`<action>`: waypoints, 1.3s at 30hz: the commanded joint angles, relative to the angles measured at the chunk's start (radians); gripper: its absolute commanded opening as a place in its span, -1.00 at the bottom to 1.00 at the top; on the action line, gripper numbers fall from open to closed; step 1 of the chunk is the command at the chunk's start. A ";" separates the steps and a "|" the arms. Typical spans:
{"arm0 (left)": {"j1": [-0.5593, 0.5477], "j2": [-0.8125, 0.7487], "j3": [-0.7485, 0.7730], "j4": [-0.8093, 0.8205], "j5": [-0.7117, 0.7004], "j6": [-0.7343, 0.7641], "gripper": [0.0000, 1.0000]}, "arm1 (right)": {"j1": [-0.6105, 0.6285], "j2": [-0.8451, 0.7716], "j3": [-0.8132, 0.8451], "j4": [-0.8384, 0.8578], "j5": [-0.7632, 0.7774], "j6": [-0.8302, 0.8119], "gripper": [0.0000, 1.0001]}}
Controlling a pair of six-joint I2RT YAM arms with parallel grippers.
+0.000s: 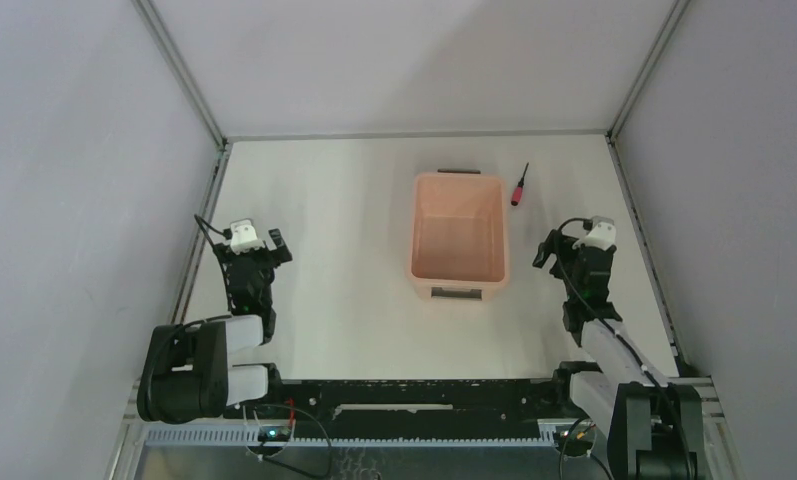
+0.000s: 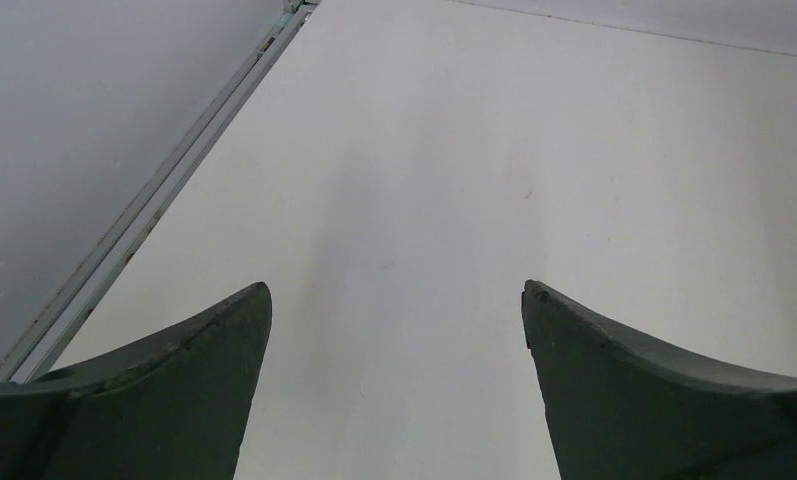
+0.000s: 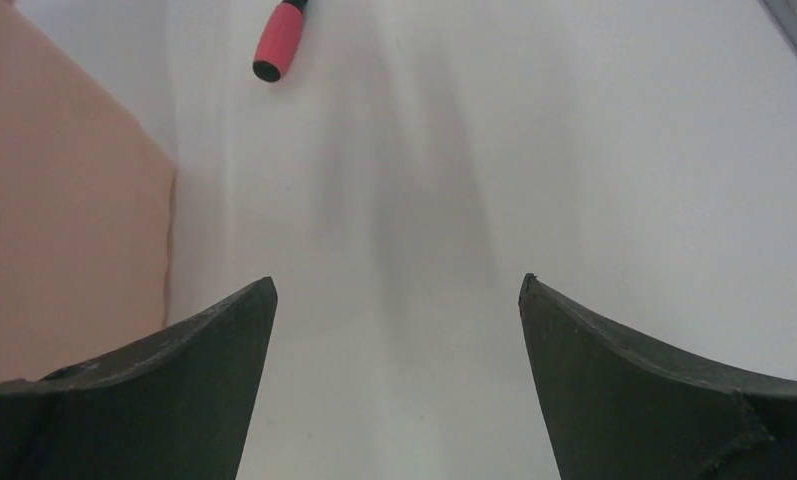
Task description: Put the screwdriver in the bin
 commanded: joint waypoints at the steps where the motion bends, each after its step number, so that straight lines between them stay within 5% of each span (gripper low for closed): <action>1: -0.003 -0.003 0.035 0.030 -0.010 0.018 1.00 | 0.030 -0.026 0.237 -0.192 0.069 0.023 0.99; 10: -0.003 -0.003 0.034 0.029 -0.010 0.018 1.00 | 0.122 0.199 0.936 -0.930 0.153 0.220 0.99; 24: -0.003 -0.004 0.034 0.028 -0.010 0.018 1.00 | 0.221 1.017 1.892 -1.485 0.174 0.274 0.84; 31: -0.004 -0.003 0.034 0.028 -0.010 0.019 1.00 | 0.191 1.288 2.111 -1.510 0.143 0.321 0.65; 39: -0.003 -0.003 0.035 0.028 -0.010 0.018 1.00 | 0.149 1.417 2.108 -1.460 0.123 0.308 0.55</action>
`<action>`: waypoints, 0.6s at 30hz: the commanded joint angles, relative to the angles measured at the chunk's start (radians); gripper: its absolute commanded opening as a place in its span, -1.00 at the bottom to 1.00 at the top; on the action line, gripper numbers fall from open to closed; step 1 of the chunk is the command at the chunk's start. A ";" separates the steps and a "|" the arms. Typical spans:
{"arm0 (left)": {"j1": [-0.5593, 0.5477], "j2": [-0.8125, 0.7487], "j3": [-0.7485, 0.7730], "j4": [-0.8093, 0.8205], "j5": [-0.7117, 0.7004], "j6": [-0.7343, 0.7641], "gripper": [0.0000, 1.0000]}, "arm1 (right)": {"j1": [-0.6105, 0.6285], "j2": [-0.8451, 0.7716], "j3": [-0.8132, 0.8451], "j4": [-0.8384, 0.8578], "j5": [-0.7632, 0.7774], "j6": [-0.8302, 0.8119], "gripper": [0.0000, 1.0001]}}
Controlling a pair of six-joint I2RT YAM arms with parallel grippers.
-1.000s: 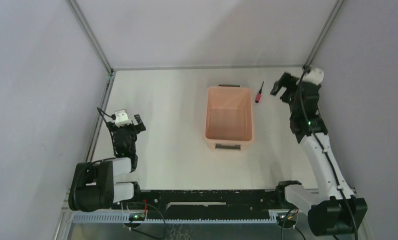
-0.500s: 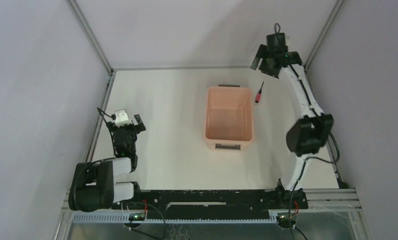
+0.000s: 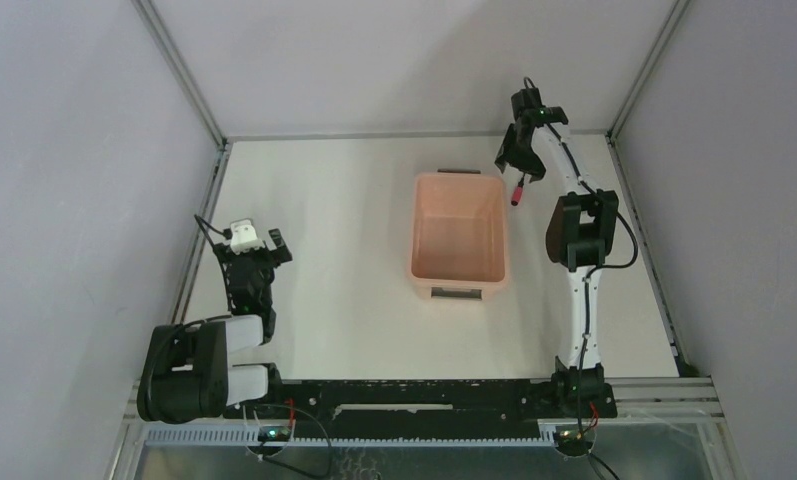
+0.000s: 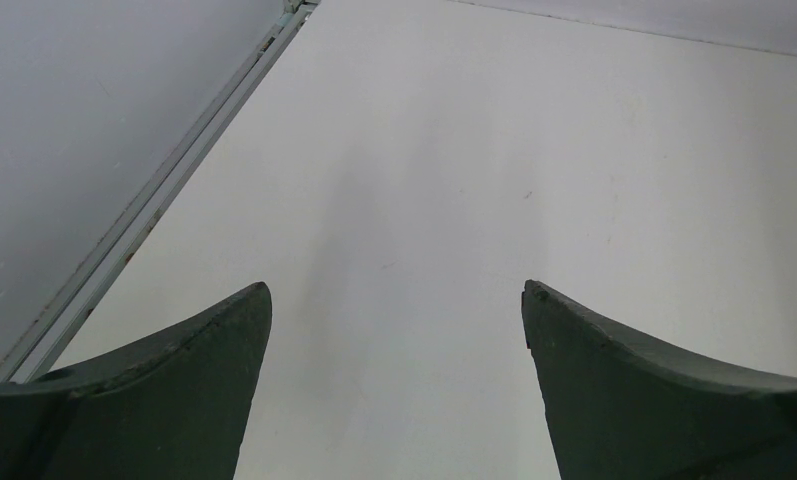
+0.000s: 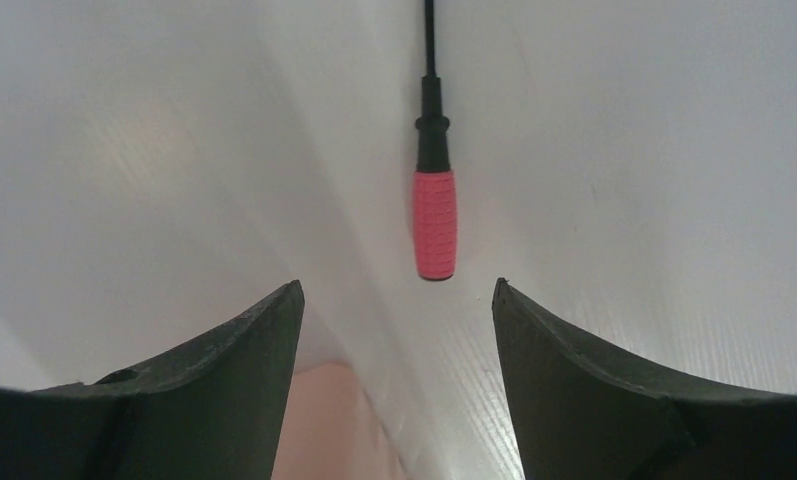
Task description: Put the screwdriver in the bin
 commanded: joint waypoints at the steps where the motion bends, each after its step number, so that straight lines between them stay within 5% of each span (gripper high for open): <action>1: -0.003 -0.003 0.034 0.028 -0.010 0.018 1.00 | -0.024 0.040 0.023 0.019 -0.018 0.010 0.53; 13: -0.003 -0.003 0.034 0.028 -0.010 0.018 1.00 | -0.048 0.156 -0.046 0.099 -0.052 -0.010 0.26; 16: -0.002 -0.003 0.034 0.028 -0.010 0.018 1.00 | -0.052 0.174 -0.044 0.097 -0.063 -0.020 -0.01; 18: -0.003 -0.004 0.034 0.028 -0.010 0.018 1.00 | -0.055 0.172 -0.046 0.091 -0.061 -0.020 -0.43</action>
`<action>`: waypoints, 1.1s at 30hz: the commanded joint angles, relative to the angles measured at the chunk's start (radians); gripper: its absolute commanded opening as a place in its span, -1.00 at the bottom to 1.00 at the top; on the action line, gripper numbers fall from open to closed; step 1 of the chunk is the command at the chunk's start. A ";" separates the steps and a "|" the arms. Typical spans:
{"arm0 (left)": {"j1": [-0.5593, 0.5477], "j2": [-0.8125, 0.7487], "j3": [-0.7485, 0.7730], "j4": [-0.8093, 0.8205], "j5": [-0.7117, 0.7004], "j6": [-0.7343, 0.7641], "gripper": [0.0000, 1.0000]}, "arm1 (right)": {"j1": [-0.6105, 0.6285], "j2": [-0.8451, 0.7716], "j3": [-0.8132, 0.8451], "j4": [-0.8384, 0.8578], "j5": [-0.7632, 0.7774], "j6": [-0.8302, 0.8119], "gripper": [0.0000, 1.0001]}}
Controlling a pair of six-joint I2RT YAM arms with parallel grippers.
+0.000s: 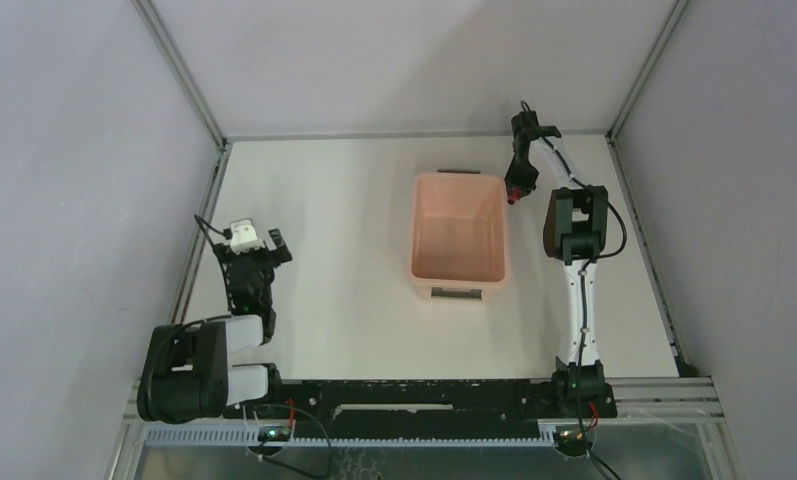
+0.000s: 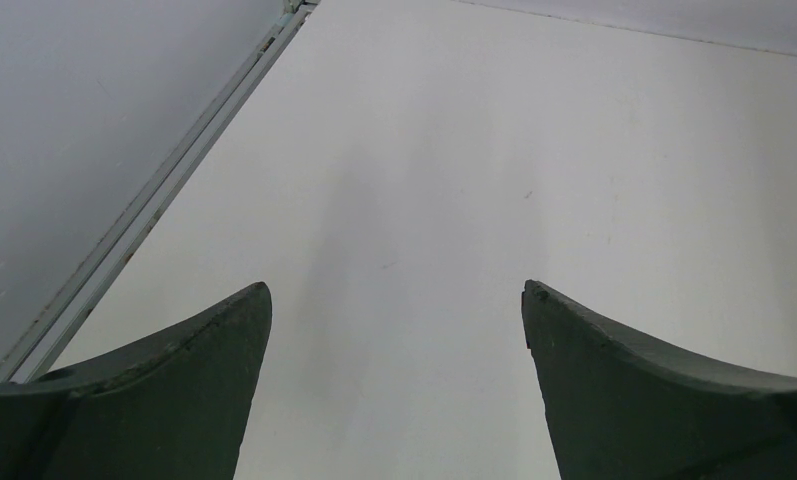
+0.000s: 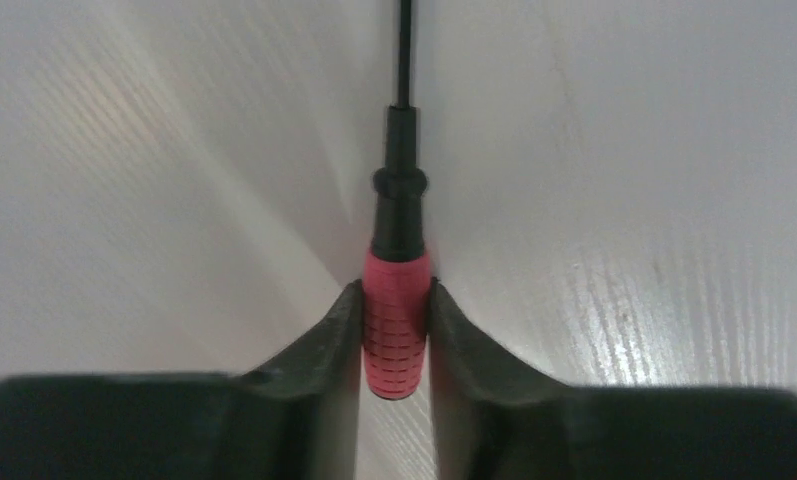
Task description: Put the screwdriver in the bin
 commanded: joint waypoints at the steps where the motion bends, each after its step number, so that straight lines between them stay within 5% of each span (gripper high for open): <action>1: -0.003 -0.005 0.034 0.028 -0.010 0.018 1.00 | -0.010 0.011 -0.001 0.010 -0.006 -0.017 -0.53; 7: -0.003 -0.003 0.034 0.028 -0.010 0.018 1.00 | -0.021 -0.095 0.019 -0.019 0.044 -0.055 -0.91; 19: -0.003 -0.003 0.034 0.028 -0.010 0.018 1.00 | 0.027 -0.467 0.064 -0.308 0.117 -0.183 -0.88; 26: -0.004 -0.003 0.034 0.028 -0.010 0.018 1.00 | 0.235 -0.722 -0.117 -0.294 0.129 -0.156 -0.86; 33: -0.003 -0.003 0.034 0.028 -0.010 0.018 1.00 | 0.470 -0.771 -0.321 -0.187 0.184 -0.021 -0.83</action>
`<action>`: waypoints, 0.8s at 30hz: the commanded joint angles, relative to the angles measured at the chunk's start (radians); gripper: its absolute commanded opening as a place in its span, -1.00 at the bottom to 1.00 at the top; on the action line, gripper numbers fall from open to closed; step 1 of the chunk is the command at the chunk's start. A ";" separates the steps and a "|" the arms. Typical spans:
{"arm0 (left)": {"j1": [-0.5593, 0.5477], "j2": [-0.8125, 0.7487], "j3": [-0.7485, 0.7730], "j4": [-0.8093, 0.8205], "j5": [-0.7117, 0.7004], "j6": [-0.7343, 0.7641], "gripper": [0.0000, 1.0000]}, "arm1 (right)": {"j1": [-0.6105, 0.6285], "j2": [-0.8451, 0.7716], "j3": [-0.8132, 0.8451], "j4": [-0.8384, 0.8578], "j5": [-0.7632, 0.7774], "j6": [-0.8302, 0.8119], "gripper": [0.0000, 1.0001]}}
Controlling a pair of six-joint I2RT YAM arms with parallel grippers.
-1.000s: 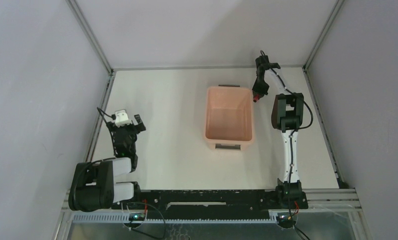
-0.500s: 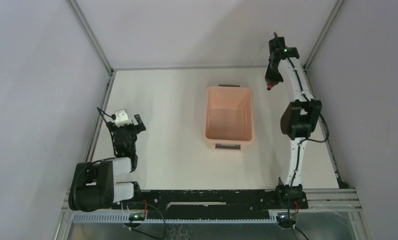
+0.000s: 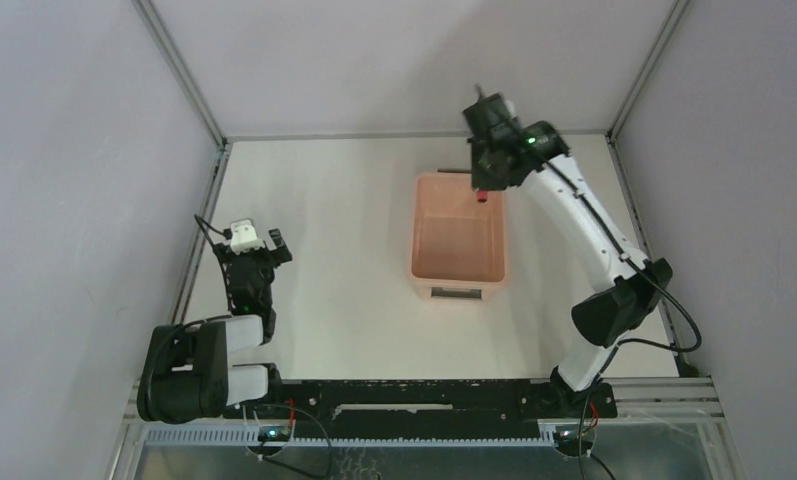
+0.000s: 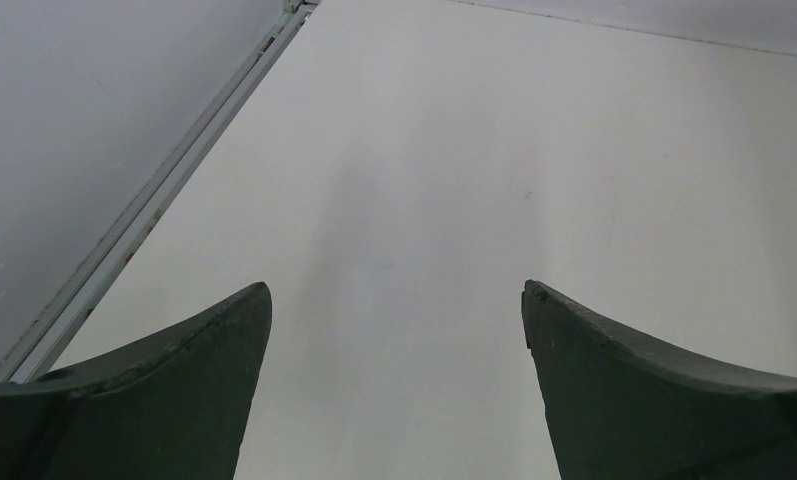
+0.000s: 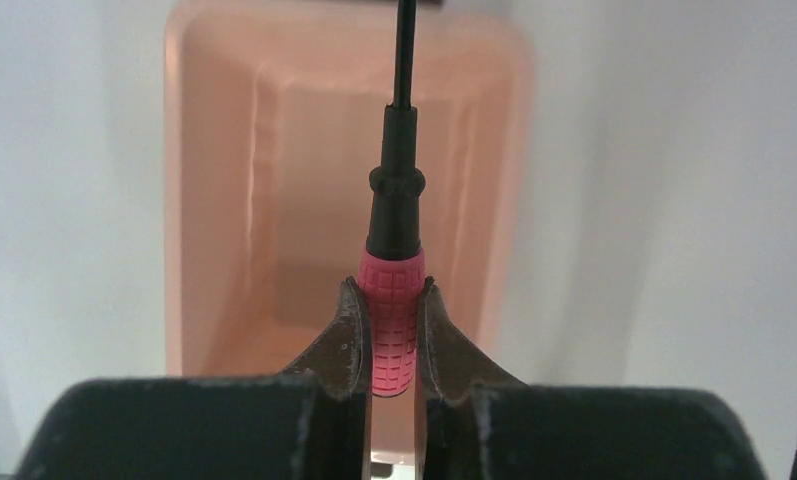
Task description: Put the screwdriver in the bin
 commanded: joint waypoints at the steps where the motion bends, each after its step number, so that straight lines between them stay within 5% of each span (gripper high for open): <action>1: -0.003 -0.003 0.035 0.028 -0.010 0.018 1.00 | 0.091 0.005 -0.165 0.093 0.049 0.129 -0.84; 8: -0.004 -0.003 0.034 0.028 -0.010 0.018 1.00 | 0.182 -0.040 -0.558 0.423 -0.005 0.254 -0.77; 15: -0.003 -0.003 0.035 0.028 -0.010 0.018 1.00 | 0.189 0.073 -0.674 0.570 0.011 0.278 -0.59; 24: -0.004 -0.004 0.035 0.028 -0.010 0.018 1.00 | 0.175 0.143 -0.678 0.604 0.014 0.286 0.16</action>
